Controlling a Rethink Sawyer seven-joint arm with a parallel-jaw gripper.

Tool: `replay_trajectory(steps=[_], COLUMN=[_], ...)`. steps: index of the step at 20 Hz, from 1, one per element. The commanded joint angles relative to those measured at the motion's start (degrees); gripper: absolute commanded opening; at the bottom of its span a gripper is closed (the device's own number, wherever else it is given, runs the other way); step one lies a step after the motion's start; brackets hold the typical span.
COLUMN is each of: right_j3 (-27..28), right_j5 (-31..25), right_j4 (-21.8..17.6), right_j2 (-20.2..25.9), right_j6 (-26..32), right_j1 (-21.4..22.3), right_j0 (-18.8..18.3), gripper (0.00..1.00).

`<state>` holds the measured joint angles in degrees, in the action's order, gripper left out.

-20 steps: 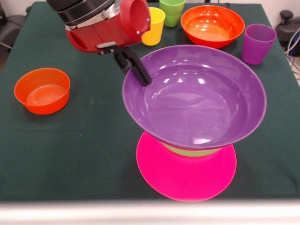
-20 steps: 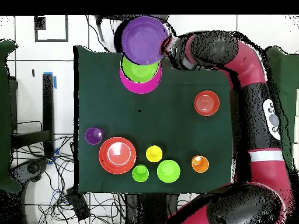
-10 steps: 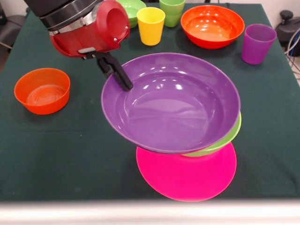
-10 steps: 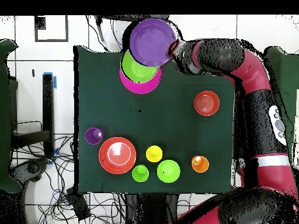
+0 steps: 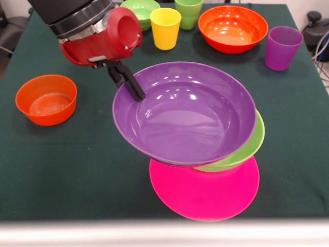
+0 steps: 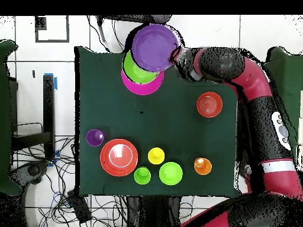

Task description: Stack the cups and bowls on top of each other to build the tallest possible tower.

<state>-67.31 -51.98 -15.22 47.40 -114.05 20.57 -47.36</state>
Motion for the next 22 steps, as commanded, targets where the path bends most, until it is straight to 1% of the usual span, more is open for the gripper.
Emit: replay_trajectory(steps=[1, 9, 17, 22], right_j3=[-5.39, -5.91, -5.71, -5.02], right_j5=[2.61, 2.15, 2.17, 2.42], right_j4=[-3.61, -3.48, -3.49, -3.67], right_j2=[1.69, 1.43, 1.25, 1.13], right_j6=[13.51, 11.17, 10.25, 10.29], right_j1=[1.67, 4.09, 4.79, 4.25], right_j0=[0.84, 1.98, 2.70, 3.07], gripper=[0.00, 0.00, 0.00, 0.00])
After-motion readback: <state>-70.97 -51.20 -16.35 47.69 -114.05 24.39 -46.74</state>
